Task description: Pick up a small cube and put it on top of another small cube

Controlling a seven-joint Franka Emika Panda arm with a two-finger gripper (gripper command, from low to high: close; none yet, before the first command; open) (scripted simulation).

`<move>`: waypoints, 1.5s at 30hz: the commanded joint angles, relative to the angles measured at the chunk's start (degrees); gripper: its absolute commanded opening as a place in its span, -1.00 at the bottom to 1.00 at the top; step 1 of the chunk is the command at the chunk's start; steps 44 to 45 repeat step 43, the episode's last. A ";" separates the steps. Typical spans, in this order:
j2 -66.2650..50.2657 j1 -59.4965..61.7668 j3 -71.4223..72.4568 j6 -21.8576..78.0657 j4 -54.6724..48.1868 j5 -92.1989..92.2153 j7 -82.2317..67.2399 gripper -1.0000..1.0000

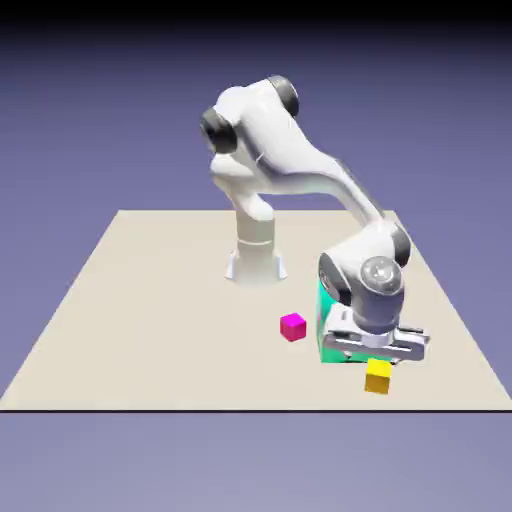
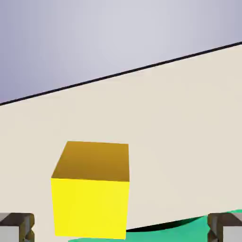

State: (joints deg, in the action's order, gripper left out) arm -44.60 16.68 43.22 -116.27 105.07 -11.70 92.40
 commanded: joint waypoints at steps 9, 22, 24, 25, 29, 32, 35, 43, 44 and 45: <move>-4.95 -1.29 -1.15 -4.07 0.87 -2.11 1.81 -1.00; 18.28 -10.81 -3.15 18.76 -3.49 4.50 -23.66 -1.00; 22.07 -13.37 -4.32 22.18 -3.32 5.11 -28.65 -1.00; 23.97 -14.65 -4.90 23.90 -3.23 5.42 -31.14 -1.00; 31.55 -19.78 -7.23 30.76 -2.88 6.65 -41.10 -1.00; 35.96 -23.63 -9.36 34.96 -1.47 6.79 -47.47 -1.00; 36.14 -24.03 -9.93 33.18 1.46 6.43 -47.78 -1.00; 37.24 -23.54 -10.16 26.76 8.79 6.68 -48.07 1.00; 37.24 -23.54 -10.16 26.76 8.79 6.68 -48.07 1.00; 37.24 -23.54 -10.16 26.76 8.79 6.68 -48.07 1.00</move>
